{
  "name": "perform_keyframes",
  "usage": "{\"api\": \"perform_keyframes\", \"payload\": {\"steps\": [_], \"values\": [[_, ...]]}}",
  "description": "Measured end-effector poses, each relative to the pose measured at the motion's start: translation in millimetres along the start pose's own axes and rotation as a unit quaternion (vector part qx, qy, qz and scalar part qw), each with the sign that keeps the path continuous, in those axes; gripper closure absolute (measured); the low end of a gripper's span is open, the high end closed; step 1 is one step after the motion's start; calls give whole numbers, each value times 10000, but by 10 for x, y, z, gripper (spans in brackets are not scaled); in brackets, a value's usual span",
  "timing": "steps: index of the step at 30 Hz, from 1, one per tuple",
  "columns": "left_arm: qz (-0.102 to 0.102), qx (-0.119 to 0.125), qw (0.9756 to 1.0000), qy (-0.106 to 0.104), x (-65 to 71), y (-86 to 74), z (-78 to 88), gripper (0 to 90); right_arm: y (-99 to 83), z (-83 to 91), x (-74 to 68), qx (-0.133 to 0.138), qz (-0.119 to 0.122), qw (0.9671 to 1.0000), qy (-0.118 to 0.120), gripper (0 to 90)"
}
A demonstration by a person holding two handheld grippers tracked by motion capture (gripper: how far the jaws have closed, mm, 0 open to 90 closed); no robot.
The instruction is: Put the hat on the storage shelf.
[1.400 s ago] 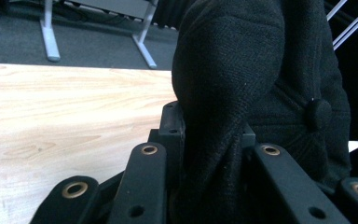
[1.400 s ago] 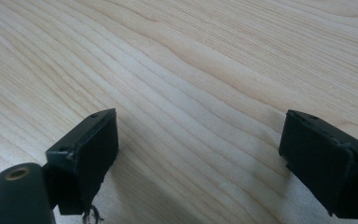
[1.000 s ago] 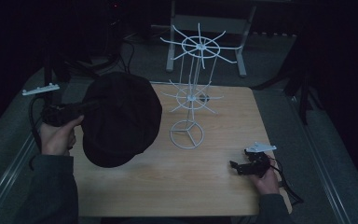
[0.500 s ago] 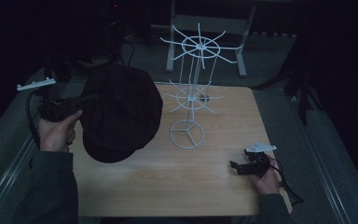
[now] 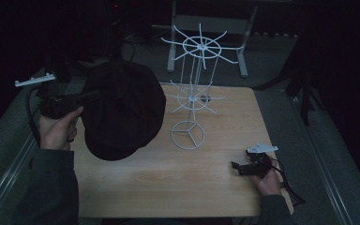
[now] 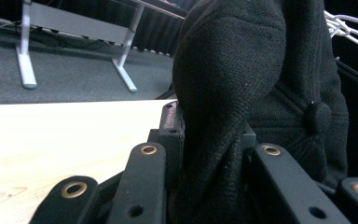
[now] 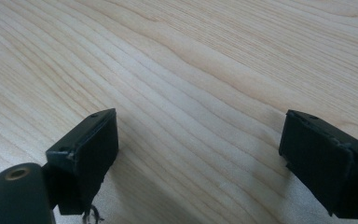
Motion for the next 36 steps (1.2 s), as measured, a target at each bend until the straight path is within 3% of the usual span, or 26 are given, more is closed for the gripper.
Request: {"api": "perform_keyframes", "payload": {"steps": [24, 36], "values": [[-103, 57, 9995, -297, 138, 100, 11, 746, 0, 0, 0, 1, 0, 10000, 1, 116], [-154, 148, 9983, -542, 225, 183, 30, 746, 1, 0, -1, 2, -8, 10000, 1, 116]]}}
Point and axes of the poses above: each handheld gripper's, and its own axes: z roughly backward along the jaws, y roughly out of its top, x roughly to its right, the point moved 5 cm from there along -z, roughly forward along the jaws, and after that the axes turned 9 degrees about -x, right-handed, at the moved point
